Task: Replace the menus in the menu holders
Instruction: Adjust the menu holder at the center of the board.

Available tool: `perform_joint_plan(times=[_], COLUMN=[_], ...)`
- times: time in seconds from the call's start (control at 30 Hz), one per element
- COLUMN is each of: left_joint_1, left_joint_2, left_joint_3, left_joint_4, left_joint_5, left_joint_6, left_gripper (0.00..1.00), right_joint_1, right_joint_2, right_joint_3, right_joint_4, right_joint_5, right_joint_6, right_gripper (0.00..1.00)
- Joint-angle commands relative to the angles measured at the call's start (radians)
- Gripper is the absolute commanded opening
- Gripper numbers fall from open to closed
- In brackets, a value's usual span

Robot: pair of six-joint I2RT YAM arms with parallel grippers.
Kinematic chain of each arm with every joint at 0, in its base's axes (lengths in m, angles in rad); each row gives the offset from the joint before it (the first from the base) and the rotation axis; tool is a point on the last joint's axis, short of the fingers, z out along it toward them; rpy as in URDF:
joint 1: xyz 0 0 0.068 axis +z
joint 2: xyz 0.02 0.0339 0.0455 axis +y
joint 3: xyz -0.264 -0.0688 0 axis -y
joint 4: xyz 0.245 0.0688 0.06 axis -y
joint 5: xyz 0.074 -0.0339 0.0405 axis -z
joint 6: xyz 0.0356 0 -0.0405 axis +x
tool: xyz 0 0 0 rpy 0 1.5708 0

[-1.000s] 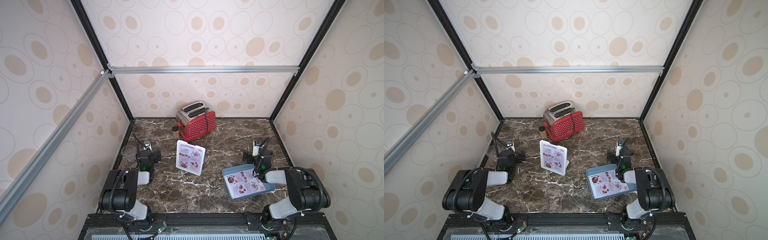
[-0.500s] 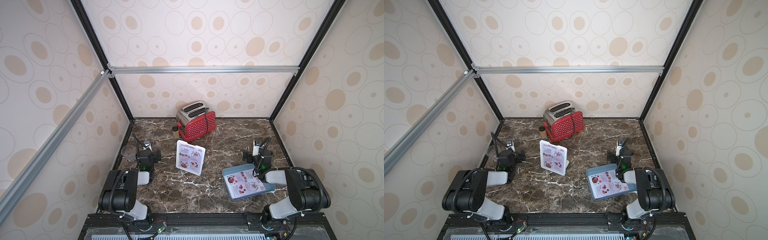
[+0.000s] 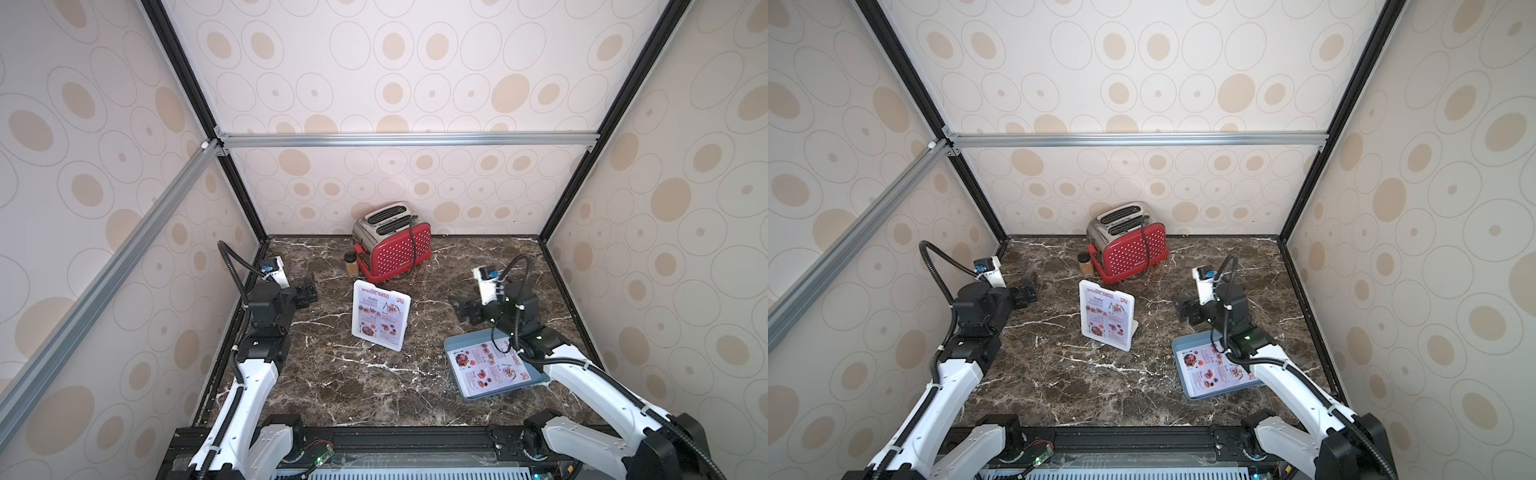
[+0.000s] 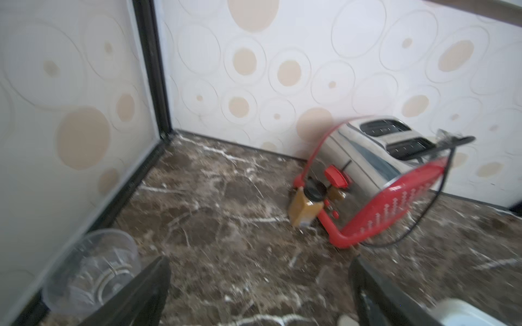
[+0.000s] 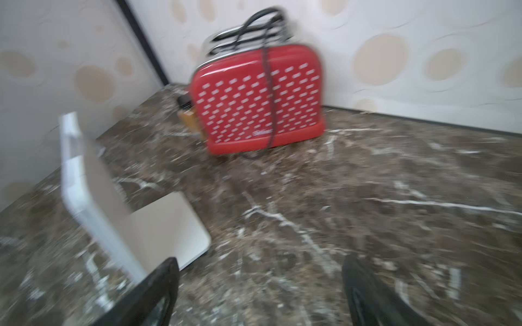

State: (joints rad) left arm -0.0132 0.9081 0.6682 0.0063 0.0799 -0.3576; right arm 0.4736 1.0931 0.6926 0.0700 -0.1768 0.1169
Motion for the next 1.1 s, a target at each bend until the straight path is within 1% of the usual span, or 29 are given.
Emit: perform_joint_plan(times=[0.0,0.1,0.17,0.23,0.33,0.43,0.53,0.77,0.9,1.07], left_joint_1=[-0.084,-0.170,-0.197,-0.205,-0.206,-0.210,-0.218,-0.268,-0.321,-0.376], left_joint_2=[-0.031,-0.054,-0.077,-0.101,-0.117,-0.105,-0.068,0.079,0.155,0.226], left_joint_3=[0.012,-0.008,-0.031,-0.061,-0.097,-0.121,-0.138,-0.135,-0.122,-0.095], left_joint_4=[-0.205,-0.227,-0.239,-0.243,-0.242,-0.205,-0.140,-0.005,0.066,0.096], left_joint_5=[0.095,0.080,0.075,0.085,0.129,0.173,0.202,0.238,0.206,0.152], left_joint_6=[-0.161,-0.218,-0.247,-0.276,-0.291,-0.305,-0.329,-0.363,-0.367,-0.359], left_gripper=[0.95,0.93,0.91,0.88,0.86,0.84,0.80,0.78,0.76,0.73], right_joint_1=[0.134,0.223,0.257,0.274,0.280,0.281,0.285,0.321,0.348,0.386], right_joint_2=[0.090,0.192,0.249,0.294,0.332,0.346,0.358,0.368,0.360,0.342], right_joint_3=[0.071,0.136,0.174,0.204,0.234,0.239,0.236,0.215,0.178,0.138], right_joint_4=[-0.070,-0.036,-0.006,0.014,0.023,0.033,0.035,0.067,0.115,0.161], right_joint_5=[-0.077,-0.116,-0.127,-0.107,-0.080,-0.097,-0.107,-0.134,-0.160,-0.192], right_joint_6=[0.002,-0.035,-0.043,-0.052,-0.064,-0.072,-0.075,-0.110,-0.119,-0.112], right_gripper=[0.90,0.89,0.88,0.86,0.83,0.81,0.79,0.75,0.71,0.69])
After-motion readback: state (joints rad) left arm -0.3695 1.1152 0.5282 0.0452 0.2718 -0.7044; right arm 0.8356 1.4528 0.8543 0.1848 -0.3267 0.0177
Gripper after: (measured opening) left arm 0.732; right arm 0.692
